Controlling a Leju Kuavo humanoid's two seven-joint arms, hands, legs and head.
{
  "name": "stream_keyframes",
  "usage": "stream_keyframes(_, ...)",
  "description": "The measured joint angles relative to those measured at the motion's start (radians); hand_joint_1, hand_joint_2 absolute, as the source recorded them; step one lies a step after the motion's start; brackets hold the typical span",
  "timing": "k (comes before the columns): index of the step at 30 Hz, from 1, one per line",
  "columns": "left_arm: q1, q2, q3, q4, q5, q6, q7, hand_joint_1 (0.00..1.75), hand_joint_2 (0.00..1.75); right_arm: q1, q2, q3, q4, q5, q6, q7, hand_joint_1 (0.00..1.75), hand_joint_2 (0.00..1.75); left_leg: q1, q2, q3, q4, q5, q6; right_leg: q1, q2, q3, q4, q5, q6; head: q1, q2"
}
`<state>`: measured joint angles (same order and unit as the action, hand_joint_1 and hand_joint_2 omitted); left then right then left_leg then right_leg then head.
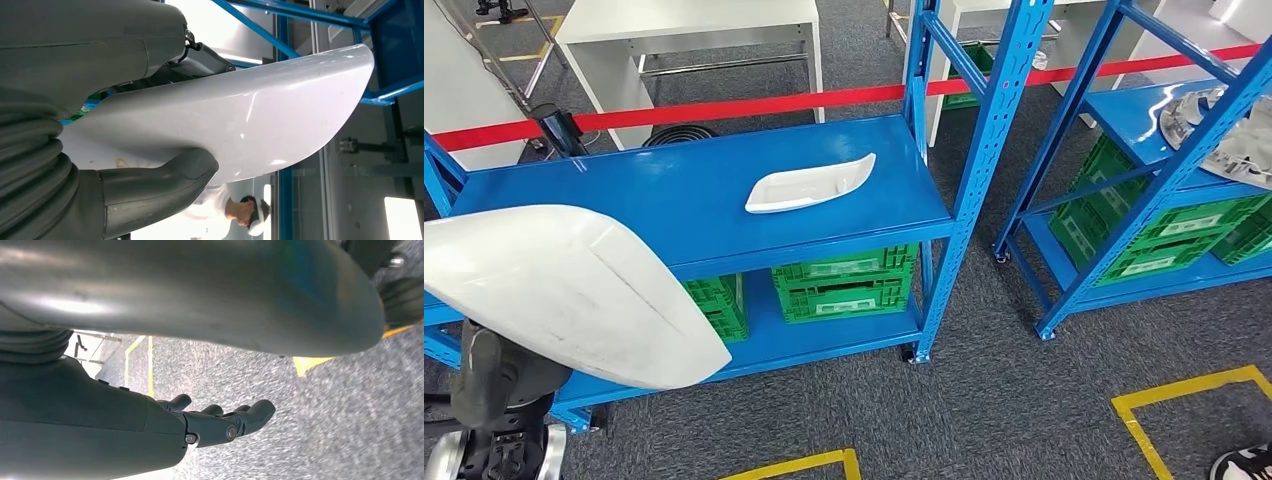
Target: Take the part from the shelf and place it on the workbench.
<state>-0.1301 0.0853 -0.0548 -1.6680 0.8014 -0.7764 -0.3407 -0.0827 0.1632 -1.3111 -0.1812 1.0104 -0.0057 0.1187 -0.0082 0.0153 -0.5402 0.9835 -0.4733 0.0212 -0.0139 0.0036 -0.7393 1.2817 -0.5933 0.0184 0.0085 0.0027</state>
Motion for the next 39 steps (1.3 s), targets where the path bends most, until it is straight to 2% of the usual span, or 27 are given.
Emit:
stream_keyframes(1, 0.022, 0.002, 0.011, -0.01, -0.002, -0.002, -0.006, 1.75, 1.75, 0.001, 0.0, 0.0, 0.0, -0.001, 0.001, -0.008, 0.0, 0.0, 0.001, 0.002, -0.016, 0.005, 0.01, -0.002, -0.001, 0.0, 0.008, 0.03, 0.004, 0.003, 0.0, 0.0)
stream_keyframes(2, 0.043, 0.005, 0.023, -0.02, -0.004, -0.005, -0.014, 1.75, 1.75, 0.001, 0.0, 0.0, 0.0, -0.002, 0.002, -0.016, 0.0, 0.0, 0.002, 0.004, -0.034, 0.011, 0.019, -0.005, -0.001, 0.0, 0.033, 0.026, 0.026, 0.004, 0.0, 0.0)
stream_keyframes(3, 0.062, 0.008, 0.037, -0.029, -0.005, -0.009, -0.02, 1.75, 1.75, 0.001, -0.001, 0.0, 0.0, -0.001, 0.003, -0.021, 0.0, 0.0, 0.004, 0.005, -0.052, 0.02, 0.026, -0.009, -0.002, -0.001, 0.075, -0.014, 0.052, 0.005, 0.0, 0.0)
stream_keyframes(4, 0.078, 0.011, 0.05, -0.037, -0.003, -0.013, -0.025, 1.75, 1.75, 0.001, -0.001, 0.0, 0.0, 0.001, 0.005, -0.022, 0.0, 0.0, 0.005, 0.006, -0.068, 0.03, 0.032, -0.014, -0.003, -0.001, 0.129, -0.081, 0.059, 0.005, 0.0, 0.0)
stream_keyframes(6, 0.104, 0.017, 0.074, -0.053, 0.0, -0.016, -0.032, 1.75, 1.75, 0.001, -0.002, 0.0, 0.0, 0.009, 0.01, -0.022, 0.0, 0.0, 0.005, 0.005, -0.09, 0.049, 0.04, -0.025, -0.001, 0.001, 0.214, -0.204, 0.043, -0.006, 0.001, 0.0)
stream_keyframes(8, 0.128, 0.025, 0.095, -0.068, 0.002, -0.016, -0.044, 1.75, 1.75, 0.002, -0.002, 0.0, 0.0, 0.015, 0.017, -0.024, 0.0, 0.0, 0.003, 0.005, -0.095, 0.054, 0.052, -0.038, 0.005, 0.003, 0.23, -0.24, 0.03, -0.026, 0.001, 0.0)
stream_keyframes(10, 0.157, 0.034, 0.119, -0.084, 0.005, -0.016, -0.056, 1.75, 1.75, 0.004, -0.002, 0.001, 0.0, 0.023, 0.019, -0.016, 0.0, 0.0, 0.006, 0.002, -0.099, 0.056, 0.052, -0.052, 0.004, 0.001, 0.217, -0.244, 0.045, -0.045, 0.0, 0.0)
stream_keyframes(12, 0.187, 0.042, 0.144, -0.098, 0.009, -0.016, -0.061, 1.75, 1.75, 0.005, -0.001, 0.001, 0.0, 0.027, 0.021, -0.003, 0.0, 0.0, 0.01, -0.006, -0.117, 0.106, -0.016, -0.065, 0.0, -0.003, 0.198, -0.25, 0.069, -0.061, -0.004, 0.0)
stream_keyframes(14, 0.215, 0.043, 0.162, -0.113, 0.008, -0.016, -0.061, 1.75, 1.75, 0.005, 0.0, 0.002, 0.0, 0.03, 0.028, 0.005, 0.0, 0.0, 0.013, -0.01, -0.141, 0.219, -0.119, -0.075, 0.0, -0.005, 0.17, -0.25, 0.093, -0.065, -0.008, 0.0)
stream_keyframes(15, 0.227, 0.042, 0.167, -0.122, 0.004, -0.016, -0.061, 1.75, 1.75, 0.006, 0.0, 0.002, 0.0, 0.032, 0.032, 0.007, 0.0, 0.0, 0.014, -0.011, -0.146, 0.275, -0.146, -0.078, 0.0, -0.005, 0.153, -0.249, 0.105, -0.065, -0.009, 0.0)
stream_keyframes(16, 0.239, 0.04, 0.171, -0.131, -0.001, -0.016, -0.059, 1.75, 1.75, 0.006, 0.002, 0.002, 0.0, 0.035, 0.034, 0.009, 0.0, 0.0, 0.015, -0.011, -0.142, 0.311, -0.15, -0.08, 0.0, -0.006, 0.138, -0.248, 0.117, -0.063, -0.009, 0.0)
stream_keyframes(18, 0.254, 0.036, 0.178, -0.148, -0.008, -0.015, -0.052, 1.75, 1.75, 0.007, 0.005, 0.003, 0.0, 0.038, 0.037, 0.012, 0.0, 0.0, 0.015, -0.011, -0.087, 0.286, -0.101, -0.077, 0.0, -0.007, 0.109, -0.246, 0.14, -0.059, -0.009, 0.0)
stream_keyframes(19, 0.257, 0.034, 0.18, -0.156, -0.009, -0.014, -0.047, 1.75, 1.75, 0.006, 0.006, 0.004, 0.001, 0.039, 0.037, 0.012, 0.0, 0.0, 0.015, -0.012, -0.035, 0.225, -0.078, -0.074, 0.0, -0.008, 0.097, -0.245, 0.152, -0.056, -0.009, 0.0)
stream_keyframes(21, 0.26, 0.032, 0.186, -0.17, -0.007, -0.013, -0.038, 1.75, 1.75, 0.005, 0.009, 0.004, 0.001, 0.038, 0.041, 0.003, 0.0, 0.0, 0.011, -0.015, 0.074, 0.072, -0.081, -0.063, 0.002, -0.007, 0.082, -0.245, 0.174, -0.046, -0.008, 0.0)
stream_keyframes(22, 0.262, 0.031, 0.189, -0.176, -0.007, -0.014, -0.034, 1.75, 1.75, 0.005, 0.01, 0.004, 0.001, 0.037, 0.044, -0.006, 0.0, 0.0, 0.008, -0.016, 0.104, 0.021, -0.094, -0.056, 0.002, -0.007, 0.08, -0.247, 0.184, -0.04, -0.009, 0.0)
stream_keyframes(24, 0.27, 0.029, 0.193, -0.184, -0.01, -0.018, -0.026, 1.75, 1.75, 0.006, 0.011, 0.004, 0.001, 0.037, 0.052, -0.027, 0.0, 0.0, 0.004, -0.016, 0.109, -0.008, -0.095, -0.039, 0.002, -0.006, 0.079, -0.257, 0.205, -0.026, -0.01, 0.0)
stream_keyframes(25, 0.273, 0.025, 0.194, -0.186, -0.015, -0.019, -0.021, 1.75, 1.75, 0.008, 0.011, 0.004, 0.001, 0.037, 0.055, -0.037, 0.0, 0.0, 0.004, -0.013, 0.101, -0.009, -0.085, -0.03, 0.0, -0.005, 0.076, -0.257, 0.205, -0.019, -0.011, 0.0)
stream_keyframes(26, 0.275, 0.02, 0.195, -0.187, -0.022, -0.02, -0.017, 1.75, 1.75, 0.009, 0.01, 0.004, 0.001, 0.037, 0.056, -0.045, 0.0, 0.0, 0.005, -0.011, 0.09, -0.009, -0.072, -0.019, 0.0, -0.004, 0.069, -0.245, 0.185, -0.013, -0.01, 0.0)
stream_keyframes(28, 0.275, 0.007, 0.193, -0.186, -0.034, -0.02, -0.009, 1.75, 1.75, 0.009, 0.01, 0.004, 0.0, 0.034, 0.056, -0.065, 0.0, 0.0, 0.007, -0.007, 0.061, -0.01, -0.046, -0.004, -0.001, -0.002, 0.044, -0.163, 0.089, -0.004, -0.009, 0.0)
stream_keyframes(29, 0.274, 0.001, 0.191, -0.184, -0.038, -0.02, -0.006, 1.75, 1.75, 0.009, 0.01, 0.004, 0.0, 0.03, 0.057, -0.077, 0.0, 0.0, 0.006, -0.007, 0.045, -0.009, -0.033, 0.0, 0.0, -0.002, 0.029, -0.099, 0.035, -0.001, -0.008, 0.0)
stream_keyframes(30, 0.272, -0.006, 0.188, -0.181, -0.041, -0.02, -0.004, 1.75, 1.75, 0.009, 0.01, 0.004, 0.0, 0.026, 0.057, -0.092, 0.0, 0.0, 0.004, -0.006, 0.028, -0.007, -0.02, 0.002, 0.0, -0.002, 0.018, -0.033, 0.0, 0.001, -0.008, 0.0)
stream_keyframes(31, 0.269, -0.012, 0.184, -0.176, -0.042, -0.02, -0.003, 1.75, 1.75, 0.009, 0.01, 0.004, 0.0, 0.023, 0.057, -0.106, 0.0, 0.0, 0.002, -0.005, 0.01, -0.003, -0.007, 0.002, 0.0, -0.002, 0.017, 0.016, -0.008, 0.002, -0.008, 0.0)
stream_keyframes(32, 0.265, -0.016, 0.18, -0.172, -0.042, -0.02, 0.0, 1.75, 1.75, 0.009, 0.01, 0.004, 0.0, 0.019, 0.056, -0.117, 0.0, 0.0, 0.001, -0.004, -0.009, 0.003, 0.005, 0.002, 0.0, -0.002, 0.029, 0.037, 0.009, 0.001, -0.008, 0.0)
stream_keyframes(34, 0.252, -0.024, 0.169, -0.161, -0.04, -0.018, 0.008, 1.75, 1.75, 0.008, 0.01, 0.004, 0.0, 0.016, 0.055, -0.126, 0.0, 0.0, -0.001, -0.003, -0.048, 0.02, 0.025, -0.001, 0.003, -0.002, 0.107, -0.028, 0.064, -0.007, -0.008, 0.0)
stream_keyframes(36, 0.236, -0.031, 0.16, -0.152, -0.036, -0.012, 0.014, 1.75, 1.75, 0.006, 0.006, 0.004, 0.0, 0.016, 0.052, -0.12, 0.0, 0.0, -0.003, -0.003, -0.076, 0.038, 0.038, -0.009, 0.01, -0.003, 0.219, -0.176, 0.055, -0.02, -0.008, 0.0)
stream_keyframes(37, 0.228, -0.033, 0.158, -0.149, -0.035, -0.007, 0.016, 1.75, 1.75, 0.004, 0.004, 0.004, 0.0, 0.016, 0.051, -0.114, 0.0, 0.0, -0.003, -0.002, -0.083, 0.044, 0.044, -0.014, 0.013, -0.003, 0.253, -0.232, 0.038, -0.027, -0.008, 0.0)
stream_keyframes(39, 0.217, -0.036, 0.155, -0.146, -0.037, 0.006, 0.014, 1.75, 1.75, 0.004, -0.002, 0.004, 0.0, 0.016, 0.05, -0.102, 0.0, 0.0, -0.002, 0.001, -0.088, 0.044, 0.061, -0.026, 0.017, -0.002, 0.268, -0.275, 0.028, -0.039, -0.008, 0.0)
